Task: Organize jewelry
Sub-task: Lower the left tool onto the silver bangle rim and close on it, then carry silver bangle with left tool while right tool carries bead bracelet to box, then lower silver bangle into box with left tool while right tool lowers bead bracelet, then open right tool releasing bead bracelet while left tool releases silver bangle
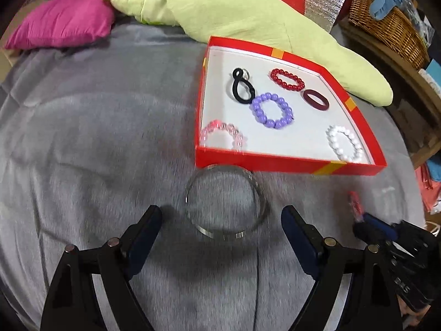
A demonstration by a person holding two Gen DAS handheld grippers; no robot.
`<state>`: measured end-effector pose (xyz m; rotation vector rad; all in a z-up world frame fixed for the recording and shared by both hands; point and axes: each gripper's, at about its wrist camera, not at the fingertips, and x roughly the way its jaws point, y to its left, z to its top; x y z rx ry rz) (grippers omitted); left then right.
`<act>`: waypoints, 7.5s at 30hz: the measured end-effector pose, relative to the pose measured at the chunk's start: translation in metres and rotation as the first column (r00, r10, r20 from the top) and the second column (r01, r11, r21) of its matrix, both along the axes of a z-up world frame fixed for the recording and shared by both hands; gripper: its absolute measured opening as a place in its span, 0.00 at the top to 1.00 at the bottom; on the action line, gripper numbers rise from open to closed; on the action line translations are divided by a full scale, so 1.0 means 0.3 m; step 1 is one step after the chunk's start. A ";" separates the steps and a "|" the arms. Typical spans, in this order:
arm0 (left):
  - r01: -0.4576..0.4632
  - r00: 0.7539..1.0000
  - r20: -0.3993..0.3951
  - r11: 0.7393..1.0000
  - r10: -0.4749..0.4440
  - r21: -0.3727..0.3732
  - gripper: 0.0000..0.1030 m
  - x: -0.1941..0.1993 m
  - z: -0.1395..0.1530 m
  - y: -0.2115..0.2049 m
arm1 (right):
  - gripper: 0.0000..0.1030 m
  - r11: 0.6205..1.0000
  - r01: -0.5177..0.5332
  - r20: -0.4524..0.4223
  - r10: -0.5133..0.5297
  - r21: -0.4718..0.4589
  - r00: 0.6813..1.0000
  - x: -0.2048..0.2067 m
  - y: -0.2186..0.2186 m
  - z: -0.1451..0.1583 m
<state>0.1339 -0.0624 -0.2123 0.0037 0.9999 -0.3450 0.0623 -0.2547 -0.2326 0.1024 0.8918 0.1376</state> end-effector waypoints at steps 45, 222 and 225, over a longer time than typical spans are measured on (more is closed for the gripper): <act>0.172 0.948 0.263 0.984 -0.180 0.053 0.40 -0.095 0.166 -0.025 | 0.68 0.999 -0.043 -0.036 0.043 -0.001 0.998 0.020 0.047 0.015; 0.157 0.975 0.148 0.985 -0.166 0.072 0.39 0.130 0.054 -0.283 | 0.84 0.914 0.255 0.025 -0.276 0.315 0.961 0.395 -0.136 0.082; 0.159 0.974 0.151 0.985 -0.168 0.075 0.39 0.128 0.055 -0.284 | 0.83 0.913 0.254 0.032 -0.278 0.318 0.960 0.392 -0.138 0.090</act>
